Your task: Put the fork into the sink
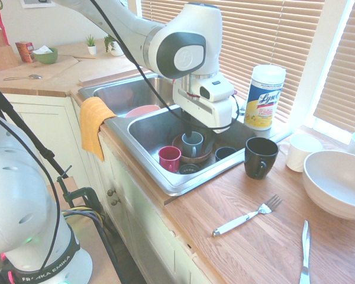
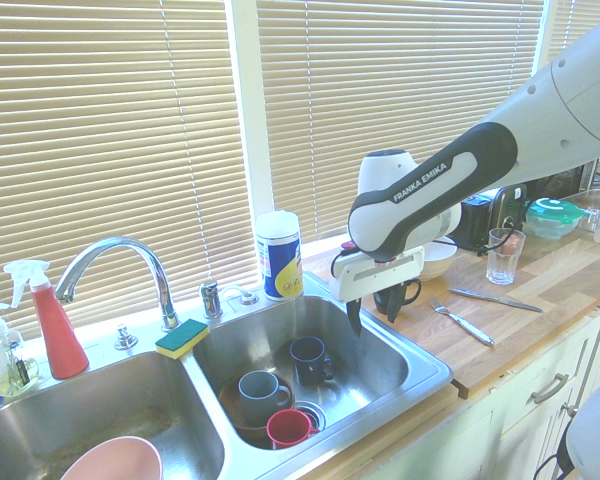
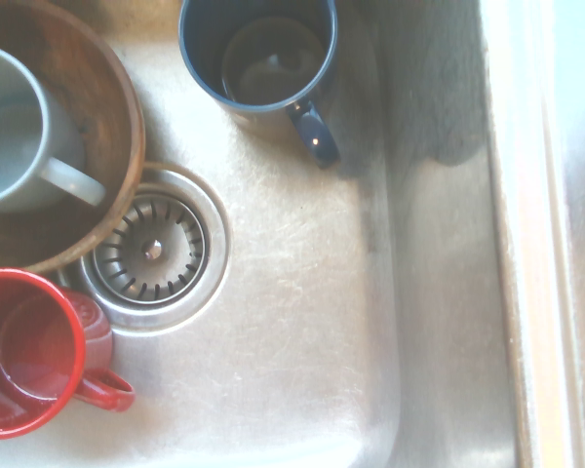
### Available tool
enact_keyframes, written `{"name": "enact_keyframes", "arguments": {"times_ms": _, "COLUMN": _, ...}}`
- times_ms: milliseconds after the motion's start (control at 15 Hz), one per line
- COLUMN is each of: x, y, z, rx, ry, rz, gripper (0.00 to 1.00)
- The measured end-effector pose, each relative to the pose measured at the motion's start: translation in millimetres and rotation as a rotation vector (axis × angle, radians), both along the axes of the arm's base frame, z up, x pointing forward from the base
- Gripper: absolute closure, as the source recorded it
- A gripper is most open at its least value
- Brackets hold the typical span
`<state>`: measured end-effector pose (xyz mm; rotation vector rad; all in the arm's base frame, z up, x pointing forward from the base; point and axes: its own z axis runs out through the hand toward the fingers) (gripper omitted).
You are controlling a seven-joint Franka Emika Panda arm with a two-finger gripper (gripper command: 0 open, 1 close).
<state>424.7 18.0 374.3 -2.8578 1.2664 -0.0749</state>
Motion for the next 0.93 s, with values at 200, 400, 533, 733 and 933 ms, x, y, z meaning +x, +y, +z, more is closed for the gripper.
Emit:
{"name": "enact_keyframes", "arguments": {"times_ms": 200, "x": 0.4, "y": -1.6, "z": 2.1, "rx": -0.008, "ry": -0.001, "rz": -0.014, "gripper": 0.00}}
{"name": "enact_keyframes", "arguments": {"times_ms": 400, "x": -15.9, "y": -20.6, "z": 24.4, "rx": -0.020, "ry": 0.045, "rz": -0.040, "gripper": 0.00}}
{"name": "enact_keyframes", "arguments": {"times_ms": 533, "x": -40.1, "y": -54.2, "z": 50.9, "rx": -0.017, "ry": 0.066, "rz": -0.051, "gripper": 0.00}}
{"name": "enact_keyframes", "arguments": {"times_ms": 733, "x": -71.1, "y": -112.4, "z": 57.1, "rx": -0.003, "ry": 0.062, "rz": -0.077, "gripper": 0.00}}
{"name": "enact_keyframes", "arguments": {"times_ms": 933, "x": -81.2, "y": -157.6, "z": 35.3, "rx": -0.001, "ry": 0.046, "rz": -0.114, "gripper": 0.00}}
